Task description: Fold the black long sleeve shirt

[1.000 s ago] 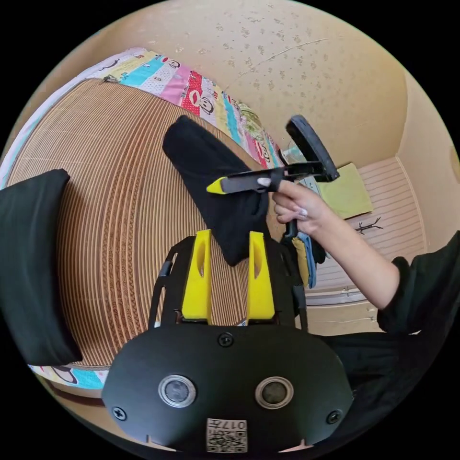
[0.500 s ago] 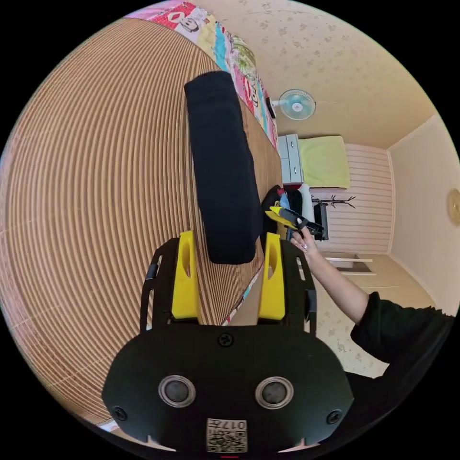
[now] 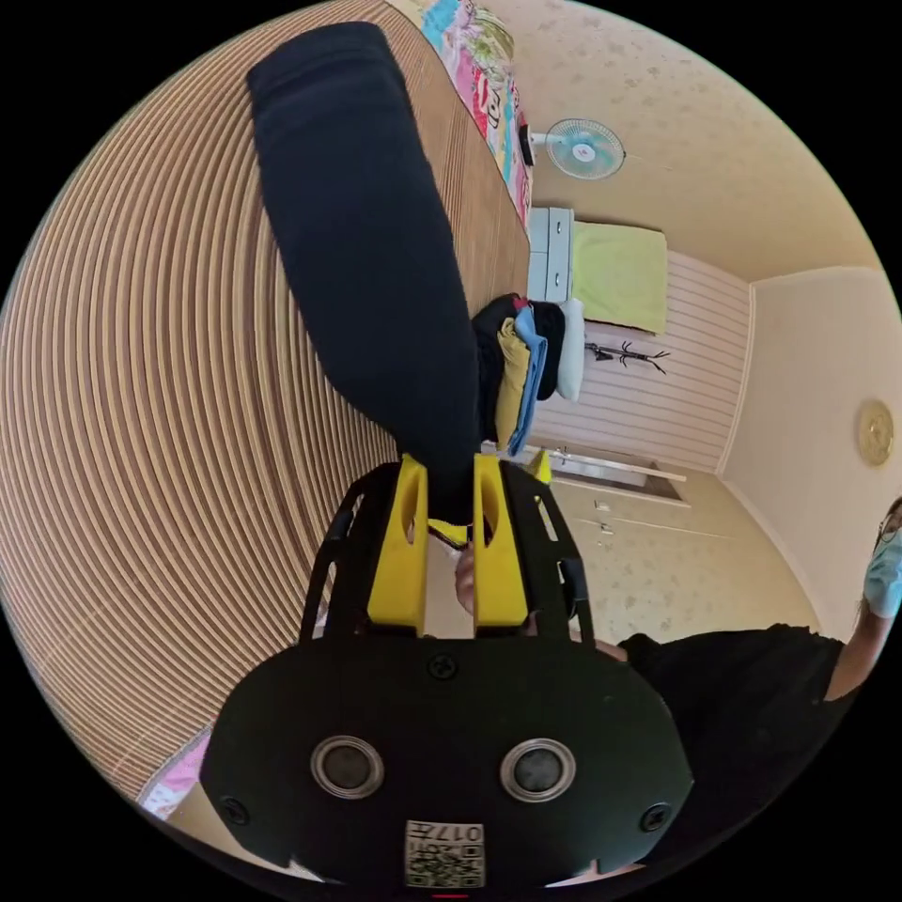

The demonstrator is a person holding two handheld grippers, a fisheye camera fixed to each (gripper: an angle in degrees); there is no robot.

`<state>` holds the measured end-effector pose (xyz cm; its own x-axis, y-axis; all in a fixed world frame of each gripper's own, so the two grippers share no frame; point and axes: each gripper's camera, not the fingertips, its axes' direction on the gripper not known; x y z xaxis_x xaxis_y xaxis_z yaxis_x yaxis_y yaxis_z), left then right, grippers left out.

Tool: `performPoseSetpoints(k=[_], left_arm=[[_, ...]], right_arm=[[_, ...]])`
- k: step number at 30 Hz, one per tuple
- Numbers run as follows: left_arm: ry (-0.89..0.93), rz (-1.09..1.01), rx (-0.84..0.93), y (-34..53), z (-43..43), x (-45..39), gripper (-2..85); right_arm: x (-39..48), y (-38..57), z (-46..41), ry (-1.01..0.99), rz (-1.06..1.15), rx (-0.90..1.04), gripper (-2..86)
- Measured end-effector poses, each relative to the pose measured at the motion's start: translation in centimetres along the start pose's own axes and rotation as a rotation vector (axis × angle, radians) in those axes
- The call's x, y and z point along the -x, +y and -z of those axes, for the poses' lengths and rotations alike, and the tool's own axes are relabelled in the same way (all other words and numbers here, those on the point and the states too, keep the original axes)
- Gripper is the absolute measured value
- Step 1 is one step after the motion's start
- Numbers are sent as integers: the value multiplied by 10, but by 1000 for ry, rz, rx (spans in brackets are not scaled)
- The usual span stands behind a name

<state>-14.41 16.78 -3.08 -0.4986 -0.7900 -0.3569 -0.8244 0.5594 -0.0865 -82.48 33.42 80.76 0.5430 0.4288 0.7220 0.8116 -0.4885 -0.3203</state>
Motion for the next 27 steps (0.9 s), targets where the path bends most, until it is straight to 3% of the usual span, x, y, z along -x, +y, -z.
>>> performPoseSetpoints(k=[2,7,10,12,16,23,27], left_arm=[[3,-12,47,28,-2,-11,73],[21,17,-16,84,16,-32,78],[54,-70,-17,83,36,-58,89],[-12,-206,31,83,41,-95,93],[-189,-228,96,89,36,-121,98],[-312,59,-69,143,31,-99,88],[-319,250,-160,173,16,-89,67]], right_arm=[[-6,6,-13,-179,-31,-16,269],[6,26,-59,-231,-80,175,231],[53,50,-68,-204,30,235,212],[92,57,-70,-167,130,285,202],[203,53,-56,-95,399,448,181],[398,17,44,30,788,569,146],[438,-19,107,85,782,542,127]])
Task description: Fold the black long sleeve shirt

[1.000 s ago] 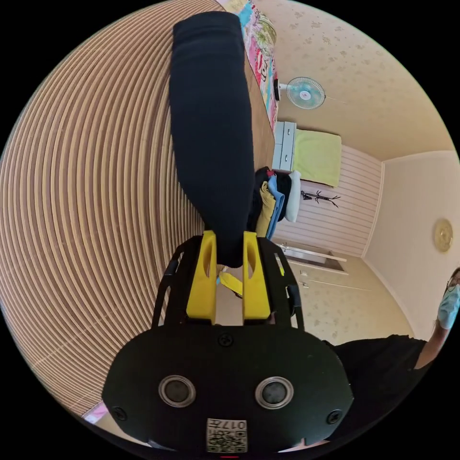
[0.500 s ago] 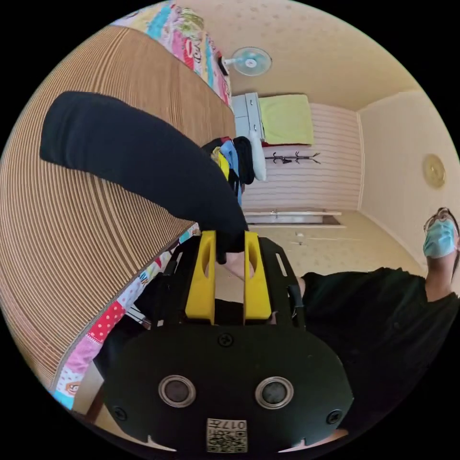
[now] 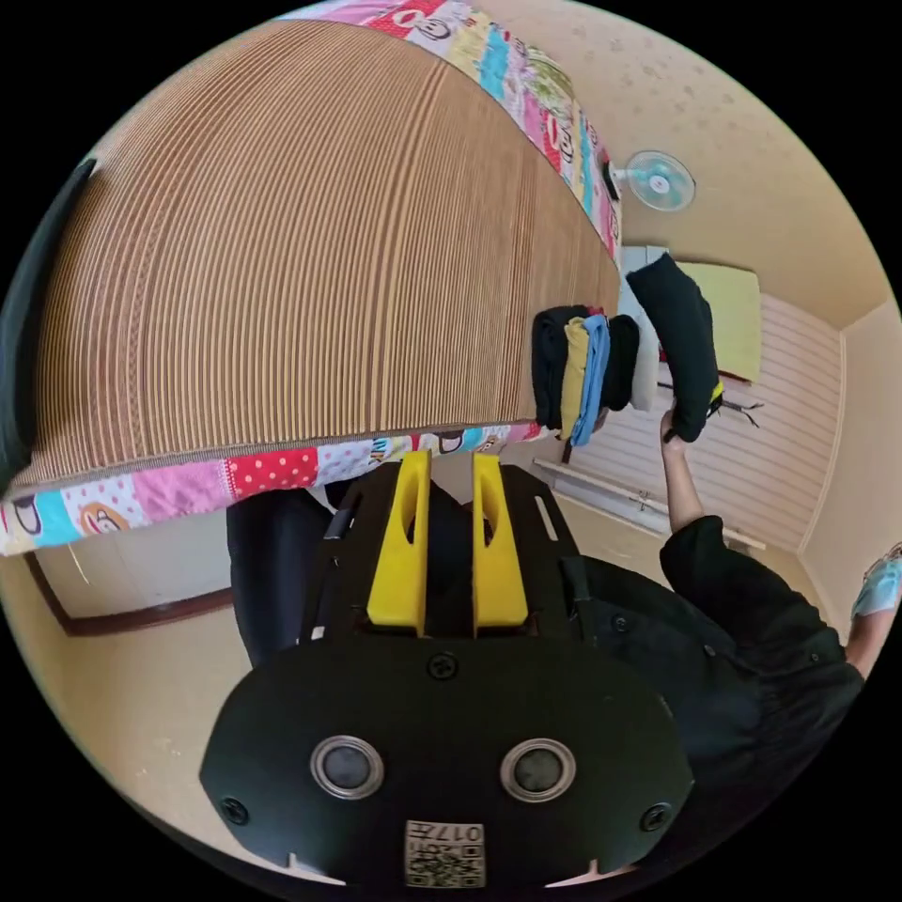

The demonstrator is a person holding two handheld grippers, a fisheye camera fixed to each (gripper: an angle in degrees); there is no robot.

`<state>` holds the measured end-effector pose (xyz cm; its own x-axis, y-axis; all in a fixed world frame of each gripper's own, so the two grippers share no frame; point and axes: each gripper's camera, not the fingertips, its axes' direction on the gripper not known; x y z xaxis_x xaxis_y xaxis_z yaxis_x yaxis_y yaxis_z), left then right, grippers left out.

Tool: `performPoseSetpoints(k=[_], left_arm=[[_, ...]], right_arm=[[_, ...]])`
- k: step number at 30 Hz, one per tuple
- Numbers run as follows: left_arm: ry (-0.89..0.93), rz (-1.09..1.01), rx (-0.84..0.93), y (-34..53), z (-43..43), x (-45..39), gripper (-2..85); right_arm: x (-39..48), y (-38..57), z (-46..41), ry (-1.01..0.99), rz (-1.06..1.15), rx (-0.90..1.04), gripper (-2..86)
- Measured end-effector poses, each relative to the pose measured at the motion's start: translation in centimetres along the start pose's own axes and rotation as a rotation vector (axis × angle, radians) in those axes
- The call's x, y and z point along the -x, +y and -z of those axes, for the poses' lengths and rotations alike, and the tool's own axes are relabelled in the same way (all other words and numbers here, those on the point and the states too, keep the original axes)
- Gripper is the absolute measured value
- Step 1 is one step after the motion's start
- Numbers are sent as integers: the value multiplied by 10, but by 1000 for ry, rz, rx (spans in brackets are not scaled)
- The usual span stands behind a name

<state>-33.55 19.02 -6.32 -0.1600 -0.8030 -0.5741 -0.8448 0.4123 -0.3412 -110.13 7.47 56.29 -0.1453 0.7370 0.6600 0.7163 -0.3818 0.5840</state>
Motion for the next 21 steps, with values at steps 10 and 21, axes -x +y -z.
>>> performPoseSetpoints(k=[10,21], left_arm=[[-20,386,-172,56,-23,21,51],[-207,617,-173,108,-38,38,47]], right_arm=[[-59,208,138,522,-822,-406,49],[34,442,-24,393,-1260,-909,5]])
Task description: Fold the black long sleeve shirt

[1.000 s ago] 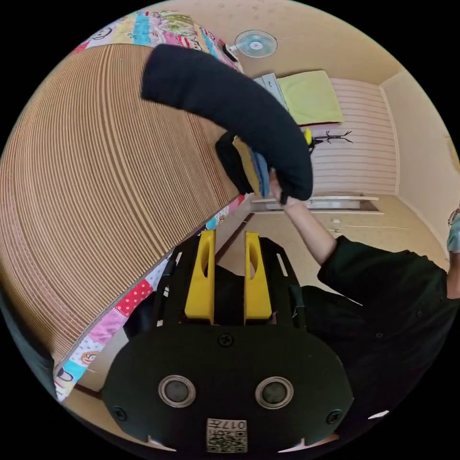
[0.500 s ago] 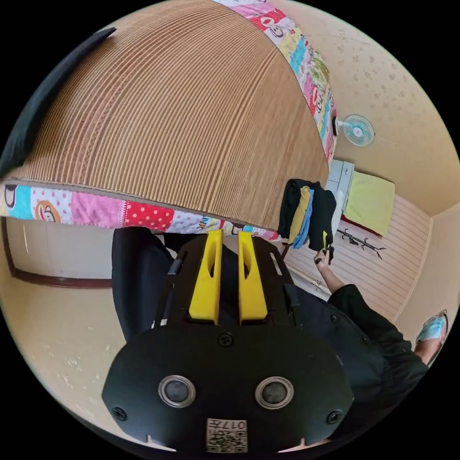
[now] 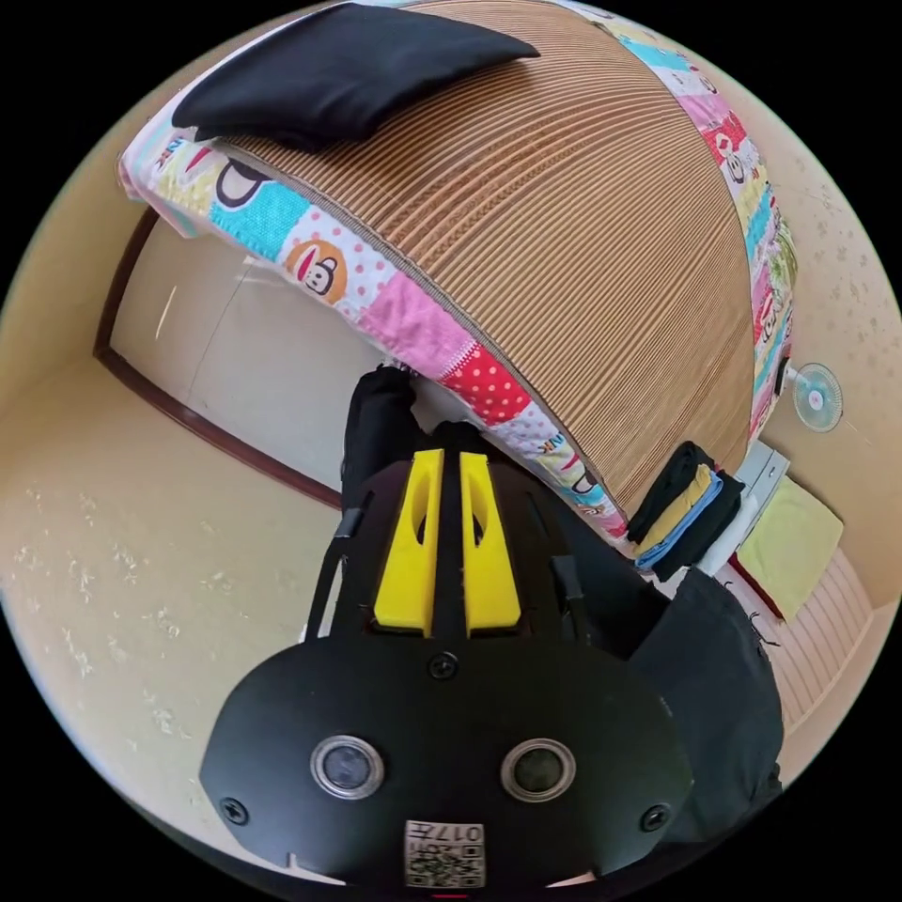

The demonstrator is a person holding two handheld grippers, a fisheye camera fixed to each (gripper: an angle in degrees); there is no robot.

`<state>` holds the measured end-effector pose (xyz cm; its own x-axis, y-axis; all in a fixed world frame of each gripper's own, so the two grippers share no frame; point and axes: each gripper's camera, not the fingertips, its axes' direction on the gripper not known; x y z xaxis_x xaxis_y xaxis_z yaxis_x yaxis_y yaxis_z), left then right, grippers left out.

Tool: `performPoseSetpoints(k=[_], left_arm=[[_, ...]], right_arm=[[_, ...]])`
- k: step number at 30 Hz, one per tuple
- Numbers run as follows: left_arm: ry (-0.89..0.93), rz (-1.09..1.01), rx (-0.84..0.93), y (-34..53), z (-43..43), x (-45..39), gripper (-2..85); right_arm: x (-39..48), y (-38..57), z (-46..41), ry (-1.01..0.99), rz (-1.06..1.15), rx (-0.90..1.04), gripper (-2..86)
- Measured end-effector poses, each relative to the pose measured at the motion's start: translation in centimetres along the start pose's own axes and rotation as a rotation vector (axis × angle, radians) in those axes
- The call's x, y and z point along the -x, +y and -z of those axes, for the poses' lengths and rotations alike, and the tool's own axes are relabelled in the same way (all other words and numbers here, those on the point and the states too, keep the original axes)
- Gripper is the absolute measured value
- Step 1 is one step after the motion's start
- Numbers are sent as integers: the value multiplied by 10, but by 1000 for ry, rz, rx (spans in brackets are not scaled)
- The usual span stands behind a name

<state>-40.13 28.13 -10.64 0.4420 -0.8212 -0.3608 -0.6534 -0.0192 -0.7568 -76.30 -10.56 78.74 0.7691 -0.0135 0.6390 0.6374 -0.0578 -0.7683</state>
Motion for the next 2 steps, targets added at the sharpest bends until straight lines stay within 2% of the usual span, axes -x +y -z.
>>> performPoseSetpoints(k=[2], left_arm=[[18,3,-23,-4,2,3,50]], right_arm=[[4,38,-18,-79,-6,-42,4]])
